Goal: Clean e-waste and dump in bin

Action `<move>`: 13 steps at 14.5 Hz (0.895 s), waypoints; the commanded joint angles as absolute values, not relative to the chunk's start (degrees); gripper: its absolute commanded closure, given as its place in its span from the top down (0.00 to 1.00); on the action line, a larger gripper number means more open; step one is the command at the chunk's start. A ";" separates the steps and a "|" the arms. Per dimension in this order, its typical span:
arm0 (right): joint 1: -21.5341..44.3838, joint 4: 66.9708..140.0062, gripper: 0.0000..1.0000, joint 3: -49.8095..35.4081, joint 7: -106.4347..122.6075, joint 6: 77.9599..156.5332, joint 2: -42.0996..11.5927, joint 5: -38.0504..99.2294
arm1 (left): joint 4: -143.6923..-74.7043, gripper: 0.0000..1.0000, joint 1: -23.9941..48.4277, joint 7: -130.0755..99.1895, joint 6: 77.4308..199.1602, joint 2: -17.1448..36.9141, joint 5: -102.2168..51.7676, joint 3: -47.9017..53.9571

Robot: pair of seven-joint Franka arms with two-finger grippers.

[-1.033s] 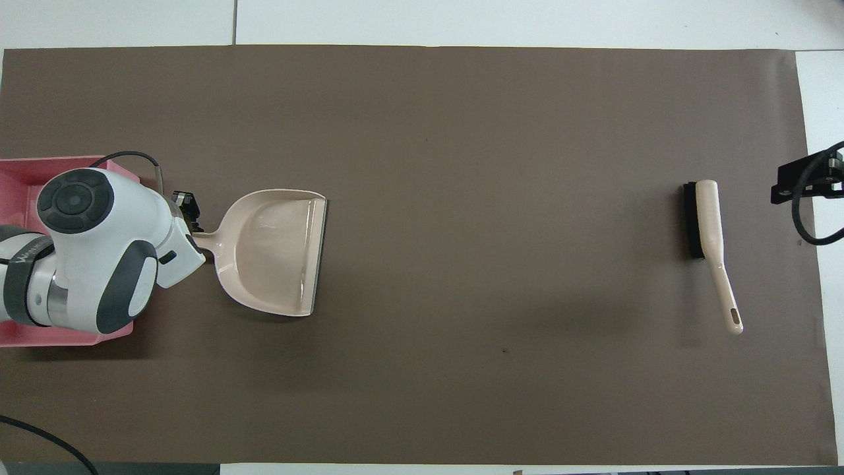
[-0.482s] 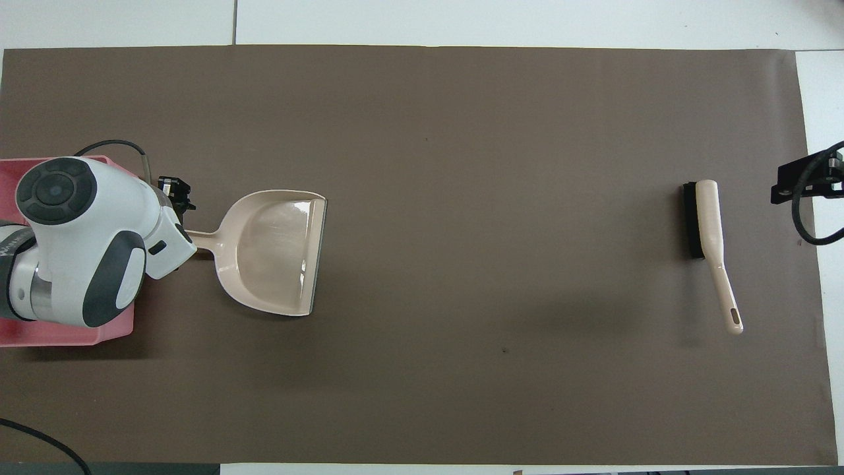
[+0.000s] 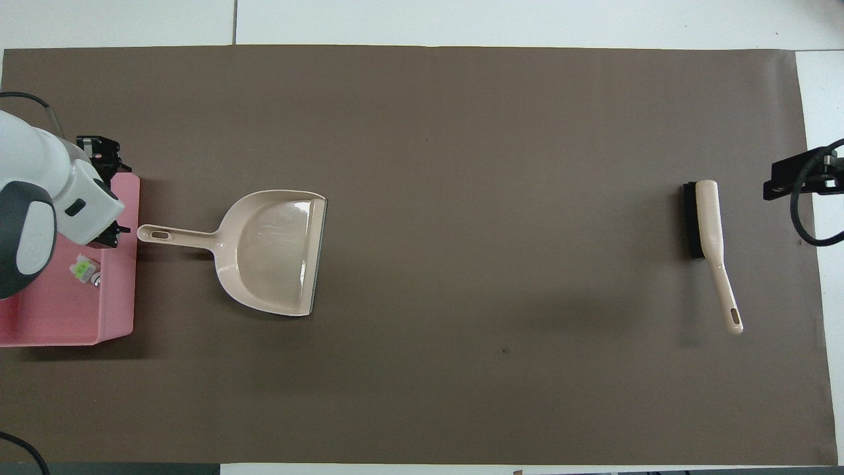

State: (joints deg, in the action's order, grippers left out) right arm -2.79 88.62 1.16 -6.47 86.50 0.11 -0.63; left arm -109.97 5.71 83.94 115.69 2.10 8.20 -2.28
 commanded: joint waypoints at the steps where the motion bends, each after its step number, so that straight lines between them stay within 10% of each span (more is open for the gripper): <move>1: -2.99 89.47 1.00 0.62 -5.54 87.28 1.23 0.26 | -106.97 1.00 1.77 81.66 113.91 2.37 3.62 -2.29; 13: -3.25 90.00 1.00 0.53 -5.54 86.57 1.67 0.26 | -101.52 1.00 -0.79 35.36 100.56 0.01 1.93 -2.72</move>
State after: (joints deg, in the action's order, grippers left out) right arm -2.65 88.62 0.74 -6.47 86.49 0.38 -0.62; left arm -102.38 -0.47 41.08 103.33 1.47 2.83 -2.77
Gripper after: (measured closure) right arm 0.000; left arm 0.000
